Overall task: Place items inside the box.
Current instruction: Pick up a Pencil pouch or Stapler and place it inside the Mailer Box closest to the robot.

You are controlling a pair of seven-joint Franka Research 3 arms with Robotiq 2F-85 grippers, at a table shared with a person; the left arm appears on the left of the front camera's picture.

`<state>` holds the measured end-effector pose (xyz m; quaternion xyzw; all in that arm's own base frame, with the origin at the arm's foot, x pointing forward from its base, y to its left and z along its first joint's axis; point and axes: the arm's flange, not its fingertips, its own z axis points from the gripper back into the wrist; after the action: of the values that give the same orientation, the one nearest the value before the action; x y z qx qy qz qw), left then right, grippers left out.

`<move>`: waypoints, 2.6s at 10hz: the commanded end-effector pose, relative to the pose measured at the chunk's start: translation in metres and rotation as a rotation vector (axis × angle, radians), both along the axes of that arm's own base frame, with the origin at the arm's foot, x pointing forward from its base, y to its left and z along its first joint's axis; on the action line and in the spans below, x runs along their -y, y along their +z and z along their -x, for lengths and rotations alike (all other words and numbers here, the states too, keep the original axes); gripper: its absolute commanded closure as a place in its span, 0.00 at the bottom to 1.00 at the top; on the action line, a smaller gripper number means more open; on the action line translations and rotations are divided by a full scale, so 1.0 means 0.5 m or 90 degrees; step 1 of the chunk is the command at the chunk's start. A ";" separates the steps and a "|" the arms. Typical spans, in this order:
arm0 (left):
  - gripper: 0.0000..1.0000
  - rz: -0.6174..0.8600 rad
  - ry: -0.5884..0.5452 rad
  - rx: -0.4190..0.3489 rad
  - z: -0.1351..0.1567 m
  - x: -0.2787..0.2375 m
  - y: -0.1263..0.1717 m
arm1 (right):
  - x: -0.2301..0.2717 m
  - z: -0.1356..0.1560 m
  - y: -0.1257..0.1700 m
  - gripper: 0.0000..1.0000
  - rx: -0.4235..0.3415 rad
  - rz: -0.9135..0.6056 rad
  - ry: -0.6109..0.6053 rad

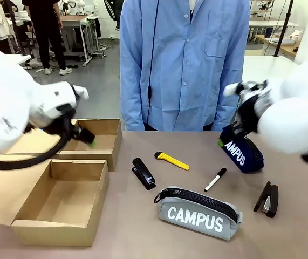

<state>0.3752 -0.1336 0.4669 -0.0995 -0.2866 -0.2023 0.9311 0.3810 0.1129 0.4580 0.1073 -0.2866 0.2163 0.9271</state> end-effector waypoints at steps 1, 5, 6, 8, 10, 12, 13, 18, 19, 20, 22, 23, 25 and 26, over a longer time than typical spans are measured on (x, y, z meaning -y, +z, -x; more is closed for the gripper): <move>0.00 0.124 -0.063 -0.014 0.104 -0.094 0.083 | 0.153 0.130 0.091 0.00 -0.064 -0.186 -0.106; 0.00 0.428 0.019 -0.098 0.128 -0.449 0.030 | 0.537 0.260 0.033 0.00 -0.167 -0.582 -0.220; 0.00 0.524 0.068 -0.076 0.137 -0.539 -0.013 | 0.606 0.265 -0.009 0.00 -0.174 -0.655 -0.237; 0.00 0.665 0.225 0.051 0.204 -0.624 -0.076 | 0.673 0.281 -0.072 0.00 -0.161 -0.717 -0.284; 0.00 0.604 0.177 -0.030 0.179 -0.683 -0.029 | 0.700 0.326 -0.048 0.00 -0.174 -0.699 -0.296; 0.00 0.604 0.177 -0.030 0.179 -0.683 -0.029 | 0.700 0.326 -0.048 0.00 -0.174 -0.699 -0.296; 0.00 0.604 0.177 -0.030 0.179 -0.683 -0.029 | 0.700 0.326 -0.048 0.00 -0.174 -0.699 -0.296; 0.00 0.604 0.177 -0.030 0.179 -0.683 -0.029 | 0.476 0.309 0.005 0.00 -0.199 -0.425 -0.056; 0.00 0.604 0.177 -0.030 0.179 -0.683 -0.029 | 0.395 0.328 0.011 0.00 -0.190 -0.290 0.055; 0.00 0.604 0.177 -0.030 0.179 -0.683 -0.029 | 0.358 0.344 0.013 0.00 -0.176 -0.198 0.081; 0.00 0.604 0.177 -0.030 0.179 -0.683 -0.029 | 0.454 0.332 0.020 0.00 -0.192 -0.334 -0.043; 0.00 0.604 0.177 -0.030 0.179 -0.683 -0.029 | 0.532 0.329 0.000 0.00 -0.211 -0.393 -0.065; 0.00 0.604 0.177 -0.030 0.179 -0.683 -0.029 | 0.653 0.356 -0.055 0.00 -0.206 -0.493 -0.080; 0.00 0.604 0.177 -0.030 0.179 -0.683 -0.029 | 0.692 0.380 -0.086 0.00 -0.194 -0.520 -0.098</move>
<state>0.2830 0.2080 0.4533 -0.4721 -0.3227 0.0886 0.8156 0.1920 -0.2179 0.4305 0.4496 -0.2039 -0.0103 0.8696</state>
